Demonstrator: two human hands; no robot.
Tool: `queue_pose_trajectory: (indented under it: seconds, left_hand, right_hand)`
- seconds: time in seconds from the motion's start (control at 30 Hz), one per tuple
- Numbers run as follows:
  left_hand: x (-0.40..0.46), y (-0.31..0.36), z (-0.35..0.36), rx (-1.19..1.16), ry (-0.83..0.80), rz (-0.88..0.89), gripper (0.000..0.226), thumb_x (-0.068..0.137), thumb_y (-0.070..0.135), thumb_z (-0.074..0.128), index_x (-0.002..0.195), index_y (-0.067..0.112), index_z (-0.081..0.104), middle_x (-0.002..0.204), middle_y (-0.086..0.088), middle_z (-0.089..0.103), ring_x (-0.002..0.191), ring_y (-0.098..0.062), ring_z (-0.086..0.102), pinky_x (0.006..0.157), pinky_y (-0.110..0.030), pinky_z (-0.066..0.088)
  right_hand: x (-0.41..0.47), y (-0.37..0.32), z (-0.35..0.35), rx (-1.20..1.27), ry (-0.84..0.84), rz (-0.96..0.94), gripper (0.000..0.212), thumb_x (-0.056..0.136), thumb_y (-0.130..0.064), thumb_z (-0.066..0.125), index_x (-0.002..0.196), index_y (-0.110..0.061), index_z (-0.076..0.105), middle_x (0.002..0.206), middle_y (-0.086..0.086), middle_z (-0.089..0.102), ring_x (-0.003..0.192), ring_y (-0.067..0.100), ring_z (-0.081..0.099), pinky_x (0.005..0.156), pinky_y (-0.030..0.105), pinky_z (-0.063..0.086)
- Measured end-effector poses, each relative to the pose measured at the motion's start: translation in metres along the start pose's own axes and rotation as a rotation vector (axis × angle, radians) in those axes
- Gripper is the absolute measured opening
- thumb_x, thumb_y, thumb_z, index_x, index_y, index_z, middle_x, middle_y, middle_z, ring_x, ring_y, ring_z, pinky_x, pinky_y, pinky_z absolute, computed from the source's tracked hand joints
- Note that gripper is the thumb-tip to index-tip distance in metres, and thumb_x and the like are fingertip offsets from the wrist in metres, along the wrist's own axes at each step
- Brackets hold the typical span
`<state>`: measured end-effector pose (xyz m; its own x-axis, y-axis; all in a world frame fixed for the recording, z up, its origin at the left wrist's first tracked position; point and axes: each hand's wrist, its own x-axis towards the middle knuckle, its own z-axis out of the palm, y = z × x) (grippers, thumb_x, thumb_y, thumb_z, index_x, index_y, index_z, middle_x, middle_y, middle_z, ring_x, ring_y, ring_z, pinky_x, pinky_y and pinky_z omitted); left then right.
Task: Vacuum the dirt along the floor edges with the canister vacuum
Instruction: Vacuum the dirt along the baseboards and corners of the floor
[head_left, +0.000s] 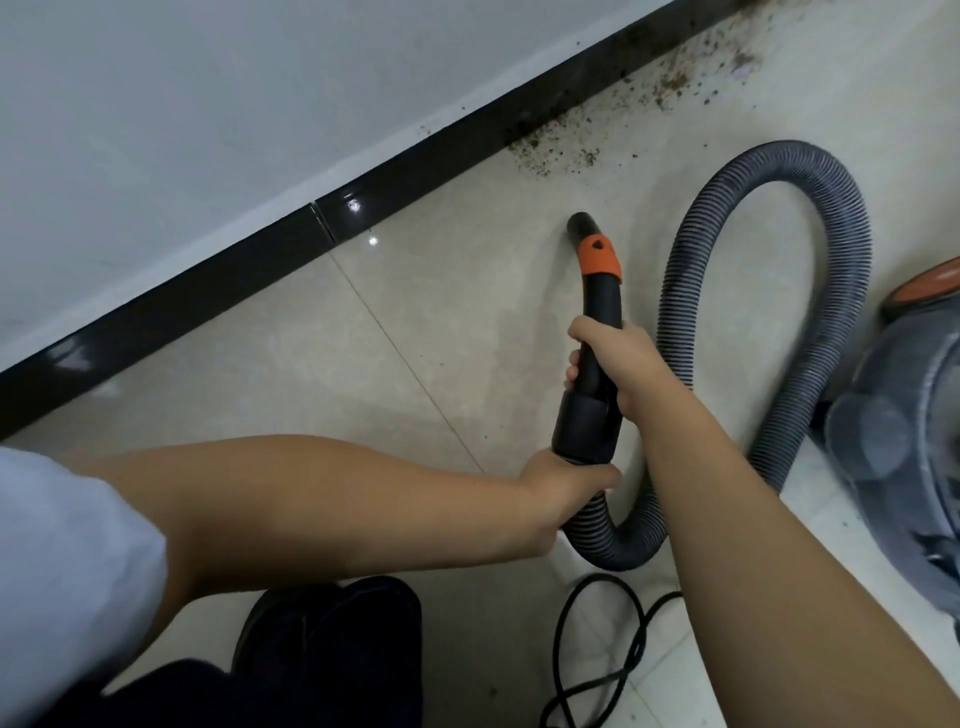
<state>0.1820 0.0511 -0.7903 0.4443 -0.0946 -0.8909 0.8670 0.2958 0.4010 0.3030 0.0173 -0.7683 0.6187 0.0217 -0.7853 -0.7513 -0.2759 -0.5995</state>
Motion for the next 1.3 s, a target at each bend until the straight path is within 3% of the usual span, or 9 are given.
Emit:
queue_pose_trajectory:
  seconds: [0.17, 0.3, 0.47, 0.63, 0.77, 1.07, 1.3]
  left_hand:
    - [0.003, 0.003, 0.008, 0.004, -0.047, -0.017, 0.014, 0.077, 0.013, 0.07, 0.078, 0.019, 0.057, 0.079, -0.005, 0.06, 0.082, -0.023, 0.059, 0.076, -0.032, 0.049]
    - [0.007, 0.023, 0.002, -0.012, -0.027, -0.011, 0.015, 0.079, 0.016, 0.069, 0.086, 0.018, 0.057, 0.089, -0.008, 0.061, 0.084, -0.024, 0.059, 0.065, -0.028, 0.047]
    - [0.014, 0.039, -0.017, -0.095, 0.019, 0.028, 0.014, 0.08, 0.014, 0.068, 0.087, 0.016, 0.056, 0.089, -0.008, 0.062, 0.084, -0.024, 0.06, 0.067, -0.03, 0.048]
    - [0.015, 0.038, -0.031, -0.149, 0.101, 0.071, 0.009, 0.079, 0.011, 0.066, 0.08, 0.015, 0.057, 0.076, -0.005, 0.062, 0.076, -0.023, 0.06, 0.074, -0.032, 0.049]
    - [0.015, 0.045, -0.045, -0.149, 0.13, 0.107, 0.009, 0.079, 0.009, 0.065, 0.08, 0.014, 0.057, 0.074, -0.006, 0.062, 0.072, -0.023, 0.059, 0.069, -0.03, 0.049]
    - [0.018, 0.042, -0.034, -0.051, 0.035, 0.079, 0.009, 0.078, 0.01, 0.066, 0.08, 0.013, 0.057, 0.072, -0.005, 0.06, 0.073, -0.024, 0.059, 0.072, -0.033, 0.05]
    - [0.023, 0.047, -0.021, 0.011, -0.028, 0.078, 0.012, 0.078, 0.01, 0.066, 0.075, 0.016, 0.056, 0.069, -0.004, 0.059, 0.065, -0.019, 0.056, 0.062, -0.024, 0.046]
  right_hand:
    - [-0.001, 0.002, -0.014, 0.045, 0.082, -0.003, 0.012, 0.086, -0.006, 0.056, 0.084, -0.01, 0.045, 0.058, 0.009, 0.048, 0.04, 0.017, 0.047, 0.046, 0.027, 0.048]
    - [0.01, -0.015, -0.007, 0.031, 0.086, -0.018, 0.011, 0.085, -0.006, 0.056, 0.085, -0.009, 0.045, 0.057, 0.008, 0.049, 0.04, 0.017, 0.048, 0.047, 0.026, 0.049]
    - [0.022, -0.035, 0.021, -0.034, 0.009, -0.044, 0.01, 0.085, -0.007, 0.056, 0.09, -0.007, 0.046, 0.059, 0.009, 0.05, 0.04, 0.017, 0.049, 0.048, 0.027, 0.049]
    - [0.024, -0.04, 0.049, -0.099, -0.083, -0.064, 0.01, 0.086, -0.007, 0.056, 0.082, -0.008, 0.047, 0.059, 0.008, 0.05, 0.04, 0.017, 0.049, 0.049, 0.027, 0.048]
    - [0.027, -0.046, 0.064, -0.081, -0.093, -0.086, 0.01, 0.086, -0.007, 0.055, 0.083, -0.008, 0.046, 0.059, 0.008, 0.049, 0.042, 0.019, 0.048, 0.05, 0.028, 0.048]
    - [0.026, -0.036, 0.037, -0.026, 0.022, -0.054, 0.01, 0.085, -0.008, 0.056, 0.087, -0.01, 0.046, 0.059, 0.008, 0.05, 0.043, 0.018, 0.049, 0.049, 0.028, 0.049]
    - [0.028, -0.034, 0.011, 0.054, 0.111, -0.022, 0.011, 0.084, -0.007, 0.056, 0.085, -0.01, 0.046, 0.06, 0.007, 0.05, 0.043, 0.017, 0.05, 0.05, 0.028, 0.05]
